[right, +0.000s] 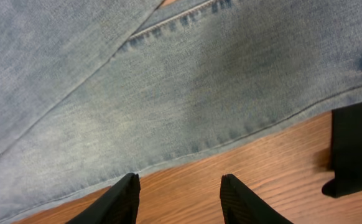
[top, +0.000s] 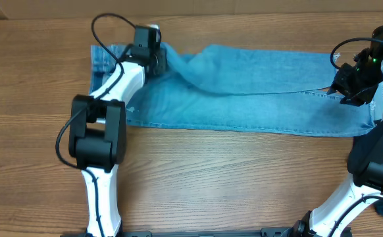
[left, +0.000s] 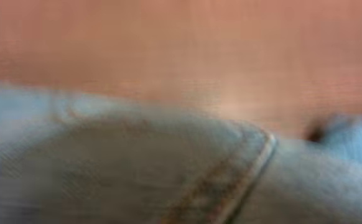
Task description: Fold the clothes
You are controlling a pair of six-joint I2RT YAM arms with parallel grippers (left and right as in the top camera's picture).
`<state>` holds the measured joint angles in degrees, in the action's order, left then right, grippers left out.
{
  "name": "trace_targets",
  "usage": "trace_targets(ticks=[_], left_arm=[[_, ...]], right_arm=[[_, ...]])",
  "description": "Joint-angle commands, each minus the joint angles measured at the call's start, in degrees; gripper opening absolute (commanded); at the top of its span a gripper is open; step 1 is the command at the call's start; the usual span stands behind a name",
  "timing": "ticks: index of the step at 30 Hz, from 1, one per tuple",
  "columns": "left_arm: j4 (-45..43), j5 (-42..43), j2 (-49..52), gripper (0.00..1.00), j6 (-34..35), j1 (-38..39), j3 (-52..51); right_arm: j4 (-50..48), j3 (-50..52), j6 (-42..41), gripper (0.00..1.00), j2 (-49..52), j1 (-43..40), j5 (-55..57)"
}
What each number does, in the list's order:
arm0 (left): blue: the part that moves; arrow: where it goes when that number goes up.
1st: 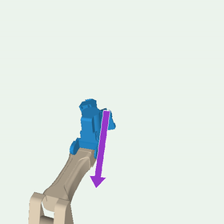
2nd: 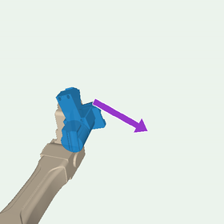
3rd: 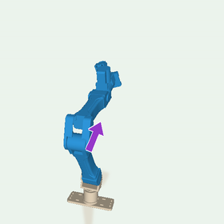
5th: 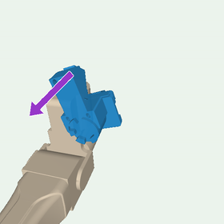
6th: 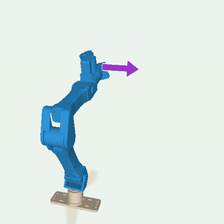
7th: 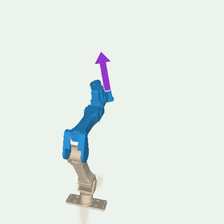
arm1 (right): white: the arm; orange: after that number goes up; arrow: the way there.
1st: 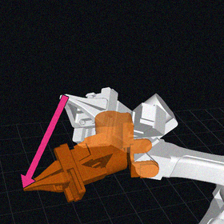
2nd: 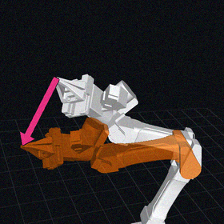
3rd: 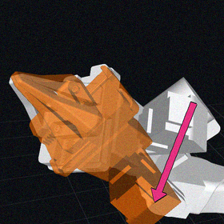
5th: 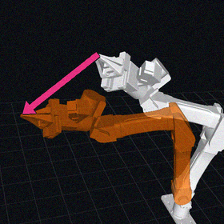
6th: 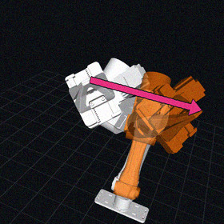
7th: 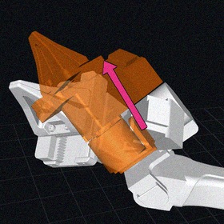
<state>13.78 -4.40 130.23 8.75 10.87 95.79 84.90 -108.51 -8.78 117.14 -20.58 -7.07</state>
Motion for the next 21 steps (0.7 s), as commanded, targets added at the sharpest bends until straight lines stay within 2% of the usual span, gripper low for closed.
trace_targets(ticks=[1, 3, 4, 7, 9, 11, 12, 13, 15, 16, 17, 18, 19, 20, 21], left_arm=[[-13.38, -4.61, 2.49, 0.11, 0.48, -2.14, 5.27], [-20.22, -6.51, 3.13, 0.15, 0.44, -2.19, 5.27], [-22.36, -6.78, 3.17, 0.21, -0.35, -2.25, 5.27], [-22.32, -6.69, 3.17, 0.27, -2.86, -2.32, 5.25], [-19.5, -6.21, 3.13, 0.4, -3.85, -2.32, 5.31], [-12.9, -6.03, 2.1, 0.45, -4.39, -2.23, 5.75], [-5.51, -6.05, 0.35, 0.73, -4.48, -1.92, 6.19], [1.33, -5.84, -1.79, 0.86, -4.46, -1.77, 6.4], [14.25, -2.93, -7.39, 0.9, -4.0, -1.22, 6.4], [21.2, -1.95, -10.69, 0.88, -3.63, -0.76, 6.4], [26.95, -1.92, -13.16, 0.79, -3.63, -0.28, 6.4], [31.5, -1.16, -14.64, 0.51, -3.54, 0.04, 6.4], [36.06, 0.07, -15.52, 0.3, -3.34, 0.09, 6.4], [41.35, 1.14, -15.58, 0.14, -1.99, 0.07, 6.36], [44.76, 1.46, -15.17, 0.07, -1.88, 0.04, 5.81]], right_arm=[[-0.09, 0.17, 0.26, 0.46, -2.6, 0.0, -0.15], [-0.13, 0.17, 0.26, 0.46, -2.6, 0.0, -0.61], [-0.13, 0.17, 0.26, 0.46, -2.6, 0.0, -0.72], [-0.37, 0.17, 0.26, 0.46, -2.6, 0.0, -0.72], [-0.39, 0.17, 0.26, 0.46, -2.6, 0.0, -0.72], [-0.11, 0.17, 0.28, 0.46, -2.6, 0.0, -0.72], [0.61, 0.17, 0.35, 0.46, -2.6, 0.0, -0.7], [1.44, 0.17, 1.16, 0.46, -2.6, 0.0, -0.7], [2.12, 0.17, 1.55, 0.46, -2.6, 0.0, -0.52], [1.99, 0.2, 1.55, 0.46, -2.6, 0.0, -0.52], [1.99, 0.61, 1.55, 0.45, -2.58, 0.02, -0.55], [2.03, 1.22, 1.57, 0.43, -2.58, 0.0, -0.52], [1.66, 2.4, 1.57, 0.41, -2.58, 0.0, -0.52], [-0.17, 4.33, 1.55, 0.4, -2.58, 0.0, -0.52], [-2.27, 6.23, 1.55, 0.4, -2.58, 0.0, -0.52]])
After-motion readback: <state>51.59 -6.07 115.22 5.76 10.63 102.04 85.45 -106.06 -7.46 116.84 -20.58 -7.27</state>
